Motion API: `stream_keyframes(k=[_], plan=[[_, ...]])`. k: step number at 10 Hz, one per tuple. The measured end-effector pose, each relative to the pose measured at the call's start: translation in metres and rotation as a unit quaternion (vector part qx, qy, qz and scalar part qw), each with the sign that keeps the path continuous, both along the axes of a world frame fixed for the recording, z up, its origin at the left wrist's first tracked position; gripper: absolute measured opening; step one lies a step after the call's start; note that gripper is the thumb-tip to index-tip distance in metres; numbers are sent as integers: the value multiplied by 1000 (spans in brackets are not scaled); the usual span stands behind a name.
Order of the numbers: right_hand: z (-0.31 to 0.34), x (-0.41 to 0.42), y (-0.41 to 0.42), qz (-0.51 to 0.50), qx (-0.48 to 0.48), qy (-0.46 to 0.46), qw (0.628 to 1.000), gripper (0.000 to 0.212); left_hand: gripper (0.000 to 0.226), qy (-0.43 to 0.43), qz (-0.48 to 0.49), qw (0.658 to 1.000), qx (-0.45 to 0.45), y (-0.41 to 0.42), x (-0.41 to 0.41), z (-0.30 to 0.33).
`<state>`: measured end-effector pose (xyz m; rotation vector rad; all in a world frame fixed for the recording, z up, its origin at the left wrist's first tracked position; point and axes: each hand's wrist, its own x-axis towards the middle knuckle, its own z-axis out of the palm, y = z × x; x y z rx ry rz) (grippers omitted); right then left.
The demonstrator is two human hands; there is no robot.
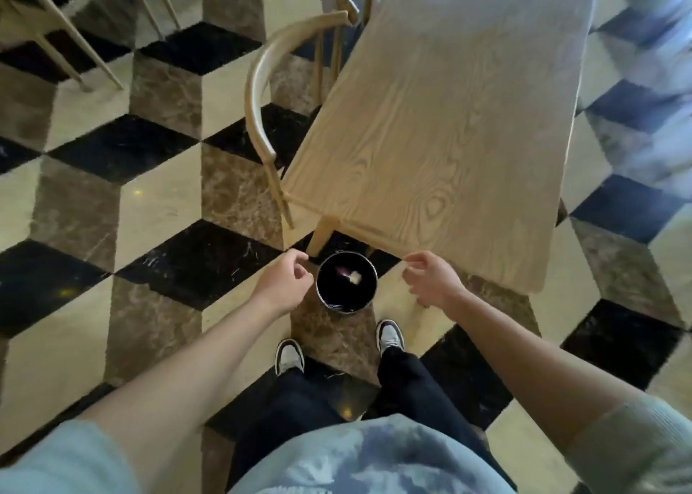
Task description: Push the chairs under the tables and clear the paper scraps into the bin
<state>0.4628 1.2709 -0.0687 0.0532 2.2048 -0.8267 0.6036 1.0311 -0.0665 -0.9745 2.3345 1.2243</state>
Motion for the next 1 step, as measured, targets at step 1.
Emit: stream_keyframes(k=[1], plan=[[27,-3,-4,-38,-13,42,998,37,33,33,-72,997,14,-16,-25,22]])
